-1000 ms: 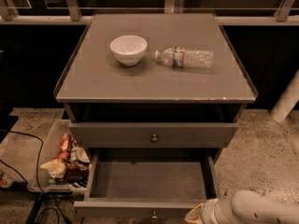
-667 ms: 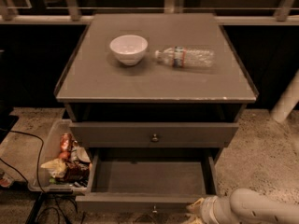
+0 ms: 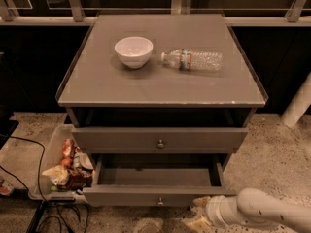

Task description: Close middle drawer

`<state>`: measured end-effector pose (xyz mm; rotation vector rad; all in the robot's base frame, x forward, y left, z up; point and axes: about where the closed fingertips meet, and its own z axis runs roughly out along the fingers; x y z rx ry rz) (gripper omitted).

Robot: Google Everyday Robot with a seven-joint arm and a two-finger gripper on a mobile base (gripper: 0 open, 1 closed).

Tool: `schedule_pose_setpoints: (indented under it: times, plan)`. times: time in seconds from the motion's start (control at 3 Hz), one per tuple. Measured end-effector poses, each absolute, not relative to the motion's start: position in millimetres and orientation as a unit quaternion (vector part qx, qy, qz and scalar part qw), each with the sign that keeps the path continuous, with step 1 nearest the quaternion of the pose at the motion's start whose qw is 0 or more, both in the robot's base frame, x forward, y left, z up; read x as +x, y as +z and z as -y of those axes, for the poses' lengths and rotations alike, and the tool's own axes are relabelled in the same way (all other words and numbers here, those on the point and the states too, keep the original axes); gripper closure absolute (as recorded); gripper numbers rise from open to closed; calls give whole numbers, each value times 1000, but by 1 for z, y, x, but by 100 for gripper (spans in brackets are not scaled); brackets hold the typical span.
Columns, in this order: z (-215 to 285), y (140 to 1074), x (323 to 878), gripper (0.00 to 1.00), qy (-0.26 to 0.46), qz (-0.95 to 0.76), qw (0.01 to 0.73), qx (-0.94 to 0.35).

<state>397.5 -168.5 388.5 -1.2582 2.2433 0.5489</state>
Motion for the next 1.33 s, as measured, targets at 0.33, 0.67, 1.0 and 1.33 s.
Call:
schedule_pose_setpoints:
  times: [0.33,0.67,1.0,1.33]
  plan:
    - [170,374,439,60,223,-811,277,-465]
    - [169,374,437,84,223,-811,277,-465]
    - [187,399,484,100,191,-809,299,-468]
    - [191,404,493,81,184,-809,305,-468]
